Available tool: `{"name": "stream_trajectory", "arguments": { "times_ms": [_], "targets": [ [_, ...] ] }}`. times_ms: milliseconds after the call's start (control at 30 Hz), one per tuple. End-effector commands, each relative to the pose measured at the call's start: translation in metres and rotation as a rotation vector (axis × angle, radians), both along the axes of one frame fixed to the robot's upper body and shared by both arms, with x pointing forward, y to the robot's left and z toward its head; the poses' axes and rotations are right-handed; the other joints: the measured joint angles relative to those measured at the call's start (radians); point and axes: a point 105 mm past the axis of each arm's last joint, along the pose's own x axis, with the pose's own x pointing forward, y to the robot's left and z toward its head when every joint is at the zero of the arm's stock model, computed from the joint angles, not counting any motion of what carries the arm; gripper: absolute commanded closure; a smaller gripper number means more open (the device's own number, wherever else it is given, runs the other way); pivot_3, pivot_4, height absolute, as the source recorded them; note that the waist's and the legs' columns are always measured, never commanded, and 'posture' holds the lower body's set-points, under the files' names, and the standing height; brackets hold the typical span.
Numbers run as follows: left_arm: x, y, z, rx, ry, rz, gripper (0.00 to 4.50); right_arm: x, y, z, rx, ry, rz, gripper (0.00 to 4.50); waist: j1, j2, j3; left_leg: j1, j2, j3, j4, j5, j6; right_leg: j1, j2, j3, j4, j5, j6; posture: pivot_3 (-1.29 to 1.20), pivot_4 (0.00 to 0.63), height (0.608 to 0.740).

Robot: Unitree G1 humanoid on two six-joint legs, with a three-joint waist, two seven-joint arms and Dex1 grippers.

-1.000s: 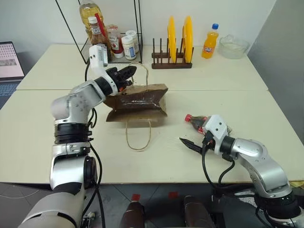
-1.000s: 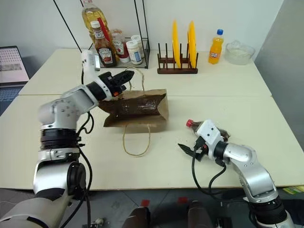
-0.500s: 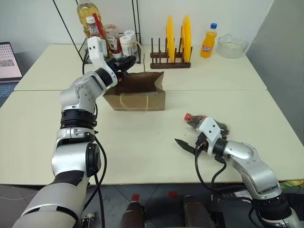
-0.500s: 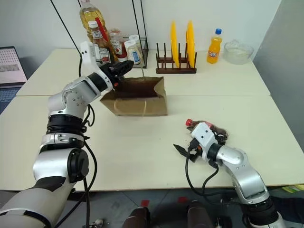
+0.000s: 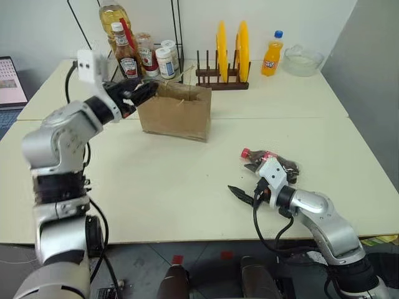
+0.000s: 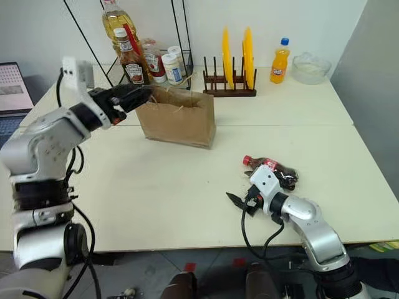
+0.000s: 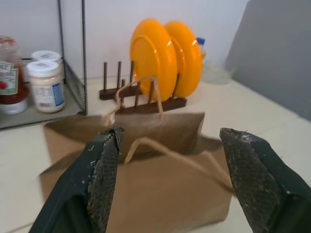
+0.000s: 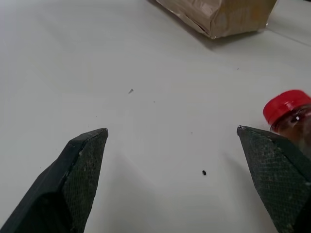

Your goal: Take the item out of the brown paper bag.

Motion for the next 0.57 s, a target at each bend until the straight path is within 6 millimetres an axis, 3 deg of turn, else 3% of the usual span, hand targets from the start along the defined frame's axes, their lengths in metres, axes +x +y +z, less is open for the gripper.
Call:
{"name": "stream_trajectory", "arguments": {
  "times_ms": [33,200,300,433,567],
  "targets": [
    [-0.032,0.006,-0.028,0.039,-0.004,0.073,1.1,0.001,-0.008,0.013,0.048,-0.056,-0.085,0.0,0.004,0.0,0.0,0.0,0.0,0.0,0.0,0.0,0.0,0.0,0.0,0.0,0.0,0.0,0.0,0.0,0.15,0.74],
    [-0.078,-0.007,-0.101,0.088,0.124,0.166,1.1,0.0,-0.023,0.012,0.09,-0.051,-0.226,0.0,0.017,-0.001,-0.001,0.0,0.001,0.001,0.0,0.0,0.001,0.001,0.0,0.0,0.0,0.0,-0.001,0.0,0.15,0.74],
    [-0.093,-0.017,-0.135,0.095,0.187,0.238,1.1,-0.002,-0.027,0.007,0.064,-0.06,-0.284,0.0,0.04,-0.001,-0.002,0.002,0.001,0.001,0.0,-0.002,0.004,0.003,0.0,0.001,-0.001,0.0,-0.001,0.0,0.15,0.74],
    [-0.104,-0.027,-0.166,0.097,0.246,0.309,1.1,-0.006,-0.028,0.004,0.091,-0.031,-0.367,0.0,0.053,-0.001,-0.002,0.002,0.001,0.001,0.0,-0.002,0.004,0.003,0.0,0.0,-0.001,0.001,-0.001,0.0,0.15,0.74],
    [-0.113,-0.038,-0.18,0.061,0.292,0.348,1.1,-0.01,-0.037,0.004,0.111,0.001,-0.469,0.0,0.055,0.0,-0.003,0.002,0.001,0.002,0.0,-0.002,0.004,0.003,0.0,0.001,-0.001,0.001,-0.002,0.0,0.15,0.74]
  ]
}}
